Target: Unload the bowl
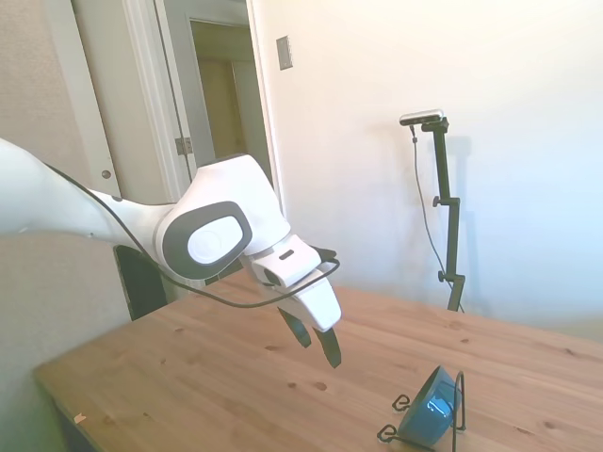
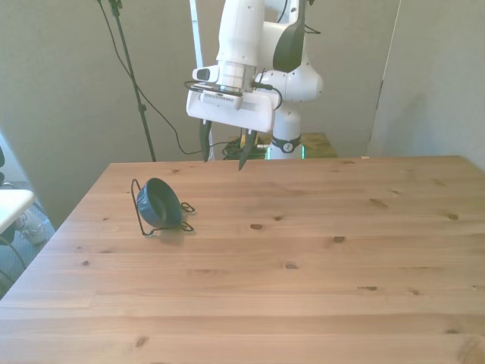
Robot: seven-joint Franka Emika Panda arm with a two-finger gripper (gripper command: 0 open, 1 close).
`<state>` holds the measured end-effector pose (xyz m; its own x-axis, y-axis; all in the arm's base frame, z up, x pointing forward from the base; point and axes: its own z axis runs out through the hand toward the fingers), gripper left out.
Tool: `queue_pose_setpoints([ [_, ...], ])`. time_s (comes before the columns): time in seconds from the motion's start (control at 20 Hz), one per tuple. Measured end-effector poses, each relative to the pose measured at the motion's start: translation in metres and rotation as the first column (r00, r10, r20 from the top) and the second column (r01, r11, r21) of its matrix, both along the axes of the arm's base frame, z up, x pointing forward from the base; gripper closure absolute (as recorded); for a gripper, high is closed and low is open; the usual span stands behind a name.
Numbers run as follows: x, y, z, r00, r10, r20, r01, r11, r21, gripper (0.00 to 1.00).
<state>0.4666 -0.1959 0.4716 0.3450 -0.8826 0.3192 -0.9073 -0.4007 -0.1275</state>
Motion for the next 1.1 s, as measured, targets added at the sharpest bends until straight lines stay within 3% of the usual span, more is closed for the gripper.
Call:
queue_pose_setpoints([
  [0.25, 0.022, -0.043, -0.006, 0.993, -0.118, 0.024, 0.120, 0.988, -0.094, 0.00],
  [0.45, 0.032, -0.057, -0.017, 0.988, -0.156, 0.013, 0.157, 0.977, -0.145, 0.00],
  [1.1, 0.019, -0.093, -0.023, 0.970, -0.242, 0.012, 0.239, 0.947, -0.215, 0.00],
])
